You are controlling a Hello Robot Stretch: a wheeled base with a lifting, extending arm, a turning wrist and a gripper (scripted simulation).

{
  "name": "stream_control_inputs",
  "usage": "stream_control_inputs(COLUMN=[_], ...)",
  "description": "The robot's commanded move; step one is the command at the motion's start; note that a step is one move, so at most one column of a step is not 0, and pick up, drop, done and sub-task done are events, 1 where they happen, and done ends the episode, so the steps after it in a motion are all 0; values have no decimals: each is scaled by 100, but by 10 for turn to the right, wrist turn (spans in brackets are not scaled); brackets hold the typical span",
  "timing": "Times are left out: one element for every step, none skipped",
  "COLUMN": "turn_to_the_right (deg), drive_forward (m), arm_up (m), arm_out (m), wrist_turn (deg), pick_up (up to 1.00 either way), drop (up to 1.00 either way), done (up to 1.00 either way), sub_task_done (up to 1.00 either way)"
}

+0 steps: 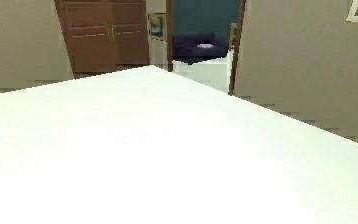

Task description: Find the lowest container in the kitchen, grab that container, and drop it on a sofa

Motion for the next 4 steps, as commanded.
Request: stream_control_inputs(turn_to_the_right=[0, -450, -150, 0], drive_forward=[35, 0, 0, 75], arm_up=[0, 0, 0, 0], arm_out=[0, 0, 0, 0], wrist_turn=[0, 0, 0, 0], pick_up=[0, 0, 0, 0], drop=[0, 0, 0, 0], done=[0, 0, 0, 0], sub_task_done=[0, 0, 0, 0])
